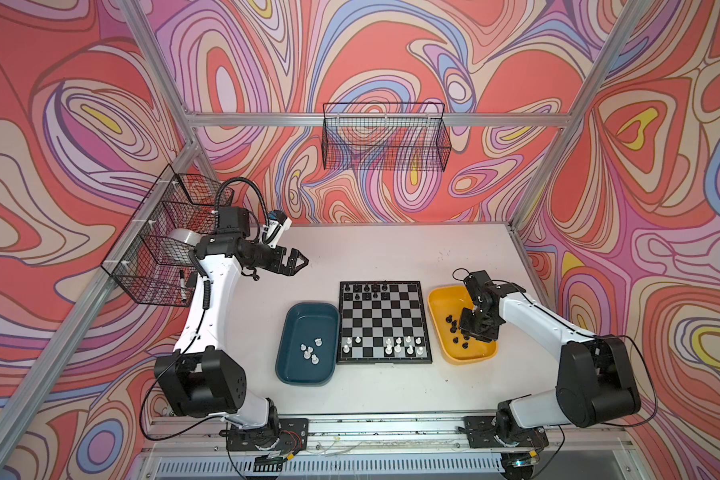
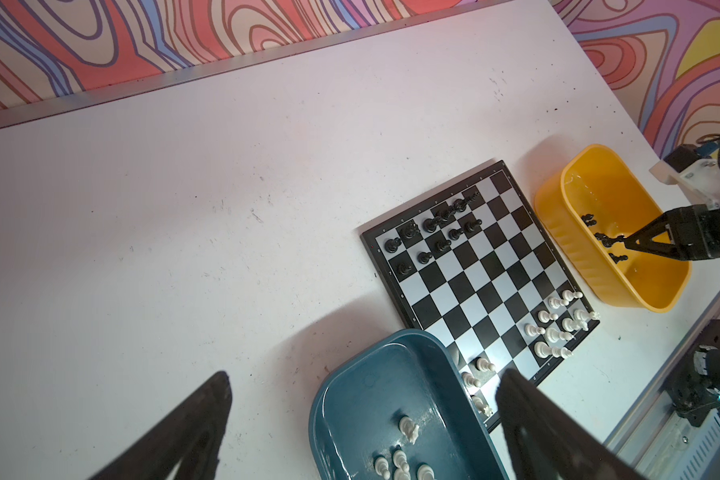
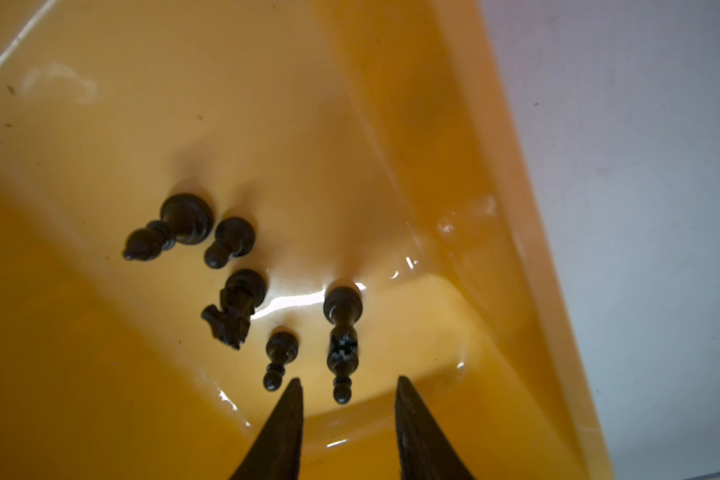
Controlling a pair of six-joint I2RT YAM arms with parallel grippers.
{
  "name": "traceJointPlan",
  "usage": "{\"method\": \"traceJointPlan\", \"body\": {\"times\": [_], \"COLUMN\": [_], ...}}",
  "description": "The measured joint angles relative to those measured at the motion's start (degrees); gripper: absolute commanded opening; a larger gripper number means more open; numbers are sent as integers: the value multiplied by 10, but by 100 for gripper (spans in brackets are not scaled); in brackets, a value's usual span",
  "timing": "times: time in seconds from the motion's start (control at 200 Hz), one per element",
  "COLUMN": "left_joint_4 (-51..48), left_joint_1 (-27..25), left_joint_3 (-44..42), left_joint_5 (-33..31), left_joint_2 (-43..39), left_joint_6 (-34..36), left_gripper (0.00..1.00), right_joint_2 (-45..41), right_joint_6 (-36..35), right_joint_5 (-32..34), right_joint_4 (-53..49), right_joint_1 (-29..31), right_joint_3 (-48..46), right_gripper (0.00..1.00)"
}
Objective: Set up the chess pieces on the board
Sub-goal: 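Lower the right gripper into the yellow tray and grasp a black pawn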
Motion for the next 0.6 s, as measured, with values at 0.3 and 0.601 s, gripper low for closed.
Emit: {"method": "traceJointPlan", "body": {"times": [0.3, 0.601], "left_joint_4": [-2, -2], "left_joint_1": [0, 0], "left_joint_3": [0, 0], "left_joint_5": [2, 7], "left_joint_2": [0, 3], "left_joint_6": [0, 0], "left_gripper": [100, 100], "right_joint_2": [26, 35], "right_joint_6": [0, -1], "right_joint_5": [4, 11], "right_joint_4": [24, 41], "right_joint_1": [0, 0], "right_joint_3": [-3, -6], "right_gripper": [32, 29]}}
